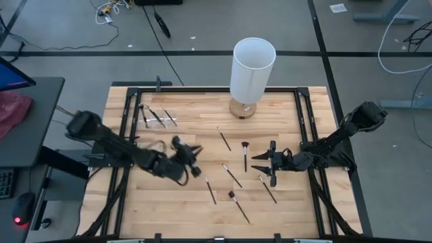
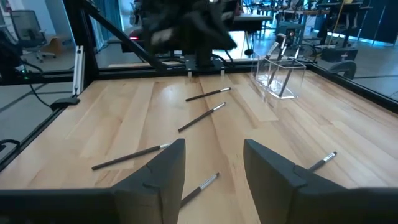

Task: Put items in baskets/containers
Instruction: Put the black highlighter brush into the transparent organizer

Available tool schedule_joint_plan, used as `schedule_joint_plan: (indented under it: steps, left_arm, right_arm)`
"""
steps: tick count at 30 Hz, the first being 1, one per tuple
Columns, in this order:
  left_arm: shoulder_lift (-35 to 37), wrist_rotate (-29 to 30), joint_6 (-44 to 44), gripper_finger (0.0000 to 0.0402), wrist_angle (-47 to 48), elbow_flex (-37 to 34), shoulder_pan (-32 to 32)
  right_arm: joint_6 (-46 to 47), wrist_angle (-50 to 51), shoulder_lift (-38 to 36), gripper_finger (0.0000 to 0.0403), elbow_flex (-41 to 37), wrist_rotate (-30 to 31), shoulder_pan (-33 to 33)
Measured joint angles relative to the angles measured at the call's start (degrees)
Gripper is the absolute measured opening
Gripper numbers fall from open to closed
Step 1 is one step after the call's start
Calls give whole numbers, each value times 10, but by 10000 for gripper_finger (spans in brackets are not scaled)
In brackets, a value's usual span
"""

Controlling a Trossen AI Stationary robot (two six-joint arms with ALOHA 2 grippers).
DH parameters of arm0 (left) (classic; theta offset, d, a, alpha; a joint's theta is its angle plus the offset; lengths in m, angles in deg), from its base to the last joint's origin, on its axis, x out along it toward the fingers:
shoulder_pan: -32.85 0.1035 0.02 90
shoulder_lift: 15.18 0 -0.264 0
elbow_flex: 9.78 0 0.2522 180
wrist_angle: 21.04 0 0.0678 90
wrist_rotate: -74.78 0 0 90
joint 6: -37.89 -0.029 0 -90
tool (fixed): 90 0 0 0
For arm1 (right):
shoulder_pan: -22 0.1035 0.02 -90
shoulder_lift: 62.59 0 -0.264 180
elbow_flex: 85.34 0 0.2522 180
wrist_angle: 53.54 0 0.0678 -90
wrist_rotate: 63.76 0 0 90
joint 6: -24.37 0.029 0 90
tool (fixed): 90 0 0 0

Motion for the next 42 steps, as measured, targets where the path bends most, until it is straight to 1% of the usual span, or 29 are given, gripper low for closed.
schedule_joint_plan:
  steps: [4,7,10,13,16,19,22,25,30,33,37,42]
  left_arm:
    - [-114,23,10,40,1,63,-12]
    - [-186,23,15,39,0,110,-10]
    - [-241,25,12,40,1,153,-3]
    - [-278,25,-5,40,-1,188,13]
    - [-293,23,-12,41,0,210,35]
    - [-293,21,-7,41,0,222,53]
    - [-293,24,-4,41,1,230,64]
    - [-293,21,0,41,-1,234,68]
    - [-293,14,0,41,0,234,60]
    - [-293,12,1,41,2,234,56]
    - [-293,12,-1,41,2,234,56]
    - [-293,12,-1,41,3,234,56]
  right_arm:
    - [23,21,0,164,0,0,0]
    - [62,62,0,165,0,6,-3]
    - [125,112,0,174,0,18,-14]
    - [185,164,5,195,2,20,-28]
    - [249,232,23,220,26,20,-47]
    - [288,298,61,240,64,21,-65]
    - [308,307,110,248,96,21,-85]
    - [317,309,159,245,120,21,-104]
    - [330,315,230,227,148,21,-135]
    - [328,313,261,210,154,23,-148]
    - [308,322,275,181,152,6,-156]
    - [288,313,272,126,136,-9,-157]
